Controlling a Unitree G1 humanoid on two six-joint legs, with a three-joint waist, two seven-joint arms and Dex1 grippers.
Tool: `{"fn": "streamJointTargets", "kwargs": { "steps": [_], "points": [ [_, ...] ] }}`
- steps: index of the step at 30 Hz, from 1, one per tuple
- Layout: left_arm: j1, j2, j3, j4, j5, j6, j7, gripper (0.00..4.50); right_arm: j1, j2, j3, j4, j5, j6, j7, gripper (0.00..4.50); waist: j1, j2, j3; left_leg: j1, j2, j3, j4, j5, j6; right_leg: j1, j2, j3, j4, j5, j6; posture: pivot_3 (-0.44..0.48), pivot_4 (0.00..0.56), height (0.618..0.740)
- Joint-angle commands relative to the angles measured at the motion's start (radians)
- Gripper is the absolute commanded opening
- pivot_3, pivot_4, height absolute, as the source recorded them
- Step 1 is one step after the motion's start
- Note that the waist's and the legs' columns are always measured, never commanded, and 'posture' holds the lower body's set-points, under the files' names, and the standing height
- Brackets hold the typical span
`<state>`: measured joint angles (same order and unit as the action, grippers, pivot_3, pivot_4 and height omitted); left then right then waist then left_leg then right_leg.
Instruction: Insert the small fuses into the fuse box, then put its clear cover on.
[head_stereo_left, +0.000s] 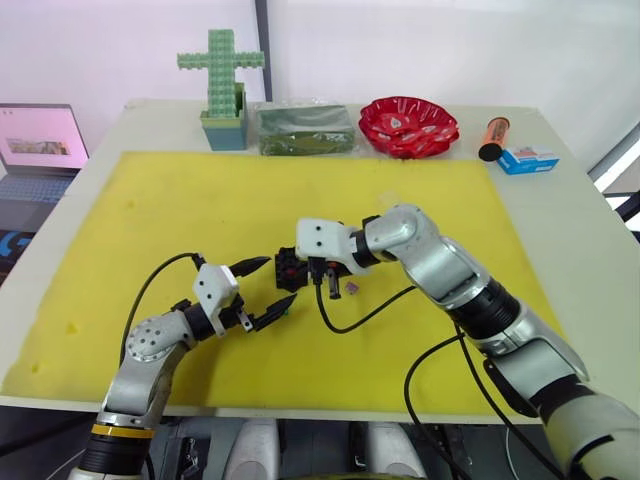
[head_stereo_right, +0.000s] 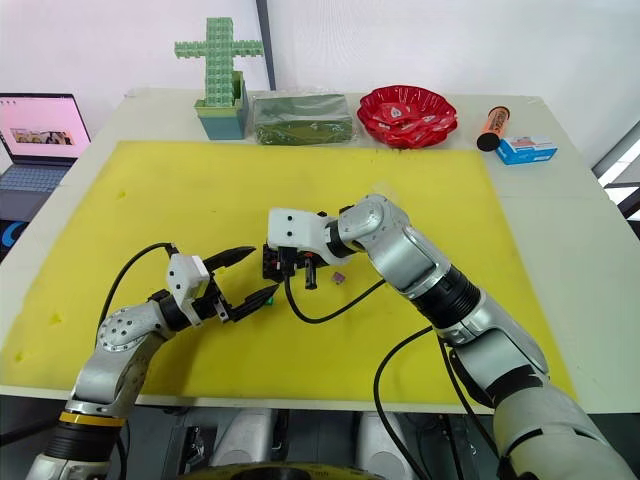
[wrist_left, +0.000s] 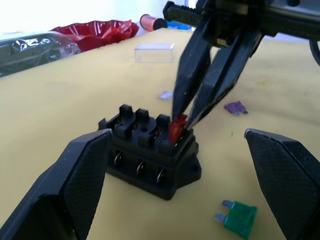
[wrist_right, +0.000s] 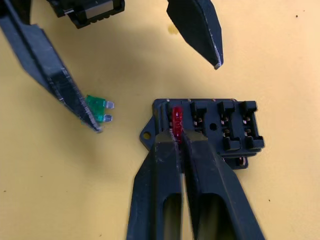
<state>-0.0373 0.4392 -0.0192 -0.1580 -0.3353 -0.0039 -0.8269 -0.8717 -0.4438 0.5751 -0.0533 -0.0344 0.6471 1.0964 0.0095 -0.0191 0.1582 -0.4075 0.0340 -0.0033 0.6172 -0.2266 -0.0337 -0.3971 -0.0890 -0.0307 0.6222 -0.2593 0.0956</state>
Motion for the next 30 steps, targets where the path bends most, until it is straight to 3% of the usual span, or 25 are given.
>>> {"fn": "streamJointTargets", "kwargs": {
  "steps": [1, 15, 18, 22, 30],
  "points": [
    [-0.012, 0.003, -0.003, -0.051, -0.004, 0.016, 0.012, 4.5, -0.017, 0.003, -0.025, -0.022, 0.001, -0.01, -0.008, 1.69, 0.0, 0.0, 0.0, 0.0, 0.0, 0.0, 0.0, 0.0, 0.0, 0.0, 0.0, 0.0, 0.0, 0.0, 0.0, 0.0, 0.15, 0.74],
    [0.0, 0.014, 0.026, -0.046, -0.02, 0.039, 0.016, 4.5, 0.039, 0.034, -0.145, -0.094, 0.089, -0.01, -0.07, 1.69, 0.0, 0.0, 0.0, 0.0, 0.0, 0.0, 0.0, 0.0, 0.0, 0.0, 0.0, 0.0, 0.0, 0.0, 0.0, 0.0, 0.15, 0.74],
    [0.0, 0.014, 0.03, -0.026, -0.022, 0.031, 0.012, 4.5, 0.066, 0.057, -0.169, -0.101, 0.105, 0.005, -0.111, 1.16, 0.0, 0.0, 0.0, 0.0, 0.0, 0.0, 0.0, 0.0, 0.0, 0.0, 0.0, 0.0, 0.0, 0.0, 0.0, 0.0, 0.15, 0.74],
    [-0.003, 0.012, 0.031, -0.005, -0.02, 0.016, 0.004, 4.5, 0.086, 0.077, -0.158, -0.079, 0.1, 0.006, -0.145, 0.02, 0.0, 0.0, 0.0, 0.0, 0.0, 0.0, 0.0, 0.0, 0.0, 0.0, 0.0, 0.0, 0.001, 0.0, 0.0, 0.0, 0.15, 0.74],
    [0.001, 0.013, 0.033, -0.004, -0.019, 0.011, 0.001, 4.5, 0.106, 0.071, -0.122, -0.044, 0.085, -0.02, -0.154, 0.02, 0.0, 0.0, 0.0, 0.0, 0.0, 0.0, 0.0, 0.0, 0.0, 0.0, 0.0, 0.0, 0.001, 0.0, 0.0, 0.0, 0.15, 0.74]
  ]
}}
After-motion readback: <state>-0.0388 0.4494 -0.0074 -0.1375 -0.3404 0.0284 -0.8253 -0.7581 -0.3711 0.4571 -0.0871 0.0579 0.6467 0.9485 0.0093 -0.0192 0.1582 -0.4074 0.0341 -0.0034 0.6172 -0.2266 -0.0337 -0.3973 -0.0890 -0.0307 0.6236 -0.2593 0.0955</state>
